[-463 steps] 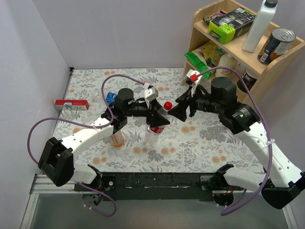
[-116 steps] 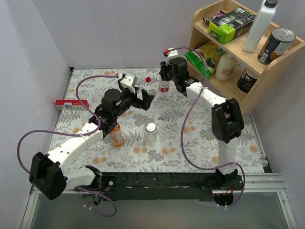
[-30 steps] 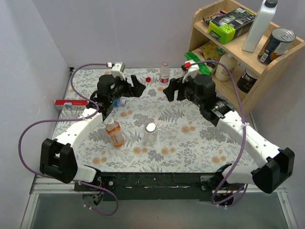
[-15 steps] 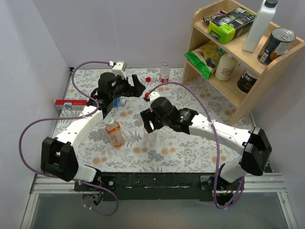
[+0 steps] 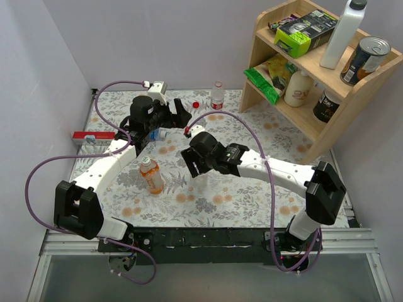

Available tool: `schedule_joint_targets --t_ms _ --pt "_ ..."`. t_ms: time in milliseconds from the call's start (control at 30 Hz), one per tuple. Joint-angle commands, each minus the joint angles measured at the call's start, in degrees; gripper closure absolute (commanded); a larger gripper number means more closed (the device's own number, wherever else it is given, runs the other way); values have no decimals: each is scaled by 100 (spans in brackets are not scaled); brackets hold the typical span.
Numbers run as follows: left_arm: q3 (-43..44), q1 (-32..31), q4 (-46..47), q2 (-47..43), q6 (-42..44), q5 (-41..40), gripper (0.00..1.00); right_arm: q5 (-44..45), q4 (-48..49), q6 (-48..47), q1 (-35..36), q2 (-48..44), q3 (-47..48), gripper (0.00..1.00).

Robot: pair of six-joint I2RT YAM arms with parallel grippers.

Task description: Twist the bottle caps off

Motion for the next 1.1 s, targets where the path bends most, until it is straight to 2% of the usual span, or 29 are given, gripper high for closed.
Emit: schedule_joint_targets --t_ms 0,133,233,267,333,467,600,700,800,1000,1067 --pt "186 -8 -31 -104 66 -52 2 128 -139 68 9 131 262 21" --pt "195 -8 -31 -112 40 -25 2 163 -60 33 9 174 261 25" --pt "186 -8 -31 -112 49 -16 2 172 -165 24 9 271 367 32" --pt "186 -8 -31 -112 58 -16 2 172 -174 16 9 289 384 39" --pt "186 -8 -31 -121 66 19 2 181 -253 24 9 324 393 43" --pt "178 -8 -5 -139 75 80 2 374 -517 51 -17 228 376 59" --pt "178 -8 30 -156 67 352 2 313 -535 25 -219 -385 95 65" --pt "143 -8 162 -174 40 896 2 -72 -377 -19 -632 -1044 -352 67" --pt "37 -34 512 -183 40 1958 2 -529 -140 -151 -1316 -1720 -836 69" --pt "-200 -174 1287 -95 -75 4040 2 -2322 -86 -669 -3074 -2382 -1110 69" --pt "-200 -446 1218 -25 309 4254 2 -2858 -113 -766 -3461 -2444 -1022 69"
